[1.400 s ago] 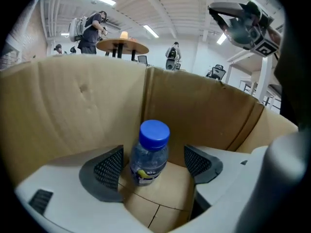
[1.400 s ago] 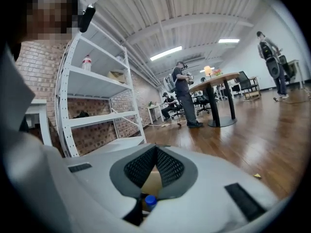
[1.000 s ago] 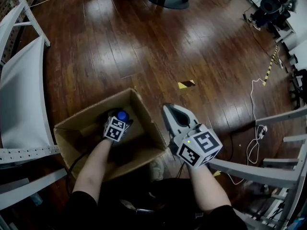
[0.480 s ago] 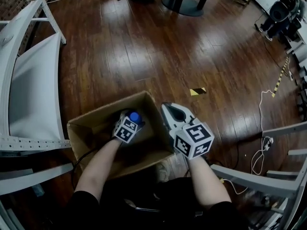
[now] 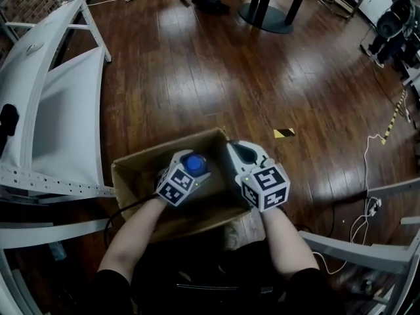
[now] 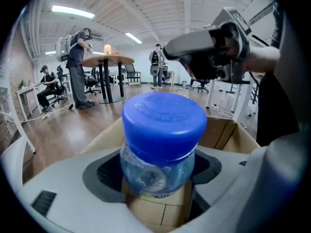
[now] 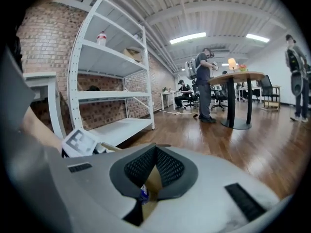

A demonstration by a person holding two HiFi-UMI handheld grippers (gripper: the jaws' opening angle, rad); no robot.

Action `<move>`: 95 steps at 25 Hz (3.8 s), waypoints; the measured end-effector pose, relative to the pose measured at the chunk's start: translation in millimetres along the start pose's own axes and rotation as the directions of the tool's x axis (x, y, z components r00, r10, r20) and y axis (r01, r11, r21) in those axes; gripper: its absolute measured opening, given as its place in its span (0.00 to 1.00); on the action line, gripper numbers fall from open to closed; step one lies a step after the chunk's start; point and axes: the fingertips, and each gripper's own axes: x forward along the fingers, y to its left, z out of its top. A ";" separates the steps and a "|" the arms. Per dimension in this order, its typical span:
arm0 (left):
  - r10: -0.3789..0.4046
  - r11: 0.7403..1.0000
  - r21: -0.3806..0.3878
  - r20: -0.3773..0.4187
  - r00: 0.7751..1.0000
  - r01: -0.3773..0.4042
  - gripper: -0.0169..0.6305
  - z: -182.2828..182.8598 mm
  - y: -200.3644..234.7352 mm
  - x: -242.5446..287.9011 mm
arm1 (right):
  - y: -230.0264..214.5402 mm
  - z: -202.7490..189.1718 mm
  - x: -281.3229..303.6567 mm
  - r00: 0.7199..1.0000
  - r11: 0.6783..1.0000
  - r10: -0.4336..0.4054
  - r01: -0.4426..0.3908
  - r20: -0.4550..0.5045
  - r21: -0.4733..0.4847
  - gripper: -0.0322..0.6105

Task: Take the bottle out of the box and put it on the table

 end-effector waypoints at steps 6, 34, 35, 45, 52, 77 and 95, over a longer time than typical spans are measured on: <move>0.049 0.998 -0.051 0.064 0.997 -0.045 0.59 21.5 10.9 -43.1 | 16.8 8.5 14.3 1.000 0.995 0.029 -0.028 0.008 -0.100 0.06; 0.124 0.992 -0.037 0.201 0.972 -0.119 0.59 483.5 29.6 -405.4 | 72.3 431.9 -206.1 0.996 0.997 0.062 -0.059 0.067 -0.056 0.06; 0.133 0.991 -0.045 0.218 0.967 -0.126 0.59 505.3 29.9 -425.4 | 79.1 450.4 -219.4 0.995 0.996 0.067 -0.062 0.073 -0.060 0.06; 0.213 0.977 -0.055 0.319 0.924 -0.206 0.59 595.0 11.6 -541.5 | 139.3 542.3 -292.5 0.968 0.982 0.177 -0.160 0.180 -0.102 0.06; 0.243 0.969 -0.113 0.290 0.926 -0.219 0.59 565.8 -11.9 -592.5 | 195.4 544.4 -291.6 0.950 0.964 0.255 -0.236 0.180 -0.122 0.06; 0.796 0.536 -0.457 -0.006 0.605 -0.710 0.59 337.9 -69.1 -908.4 | 582.8 513.7 -238.9 0.590 0.537 0.805 -0.771 -0.063 -0.342 0.06; 0.930 -0.146 -0.489 -0.365 0.050 -0.860 0.59 248.9 -171.5 -1071.9 | 790.6 518.2 -238.8 0.025 -0.040 0.978 -0.950 -0.207 -0.308 0.06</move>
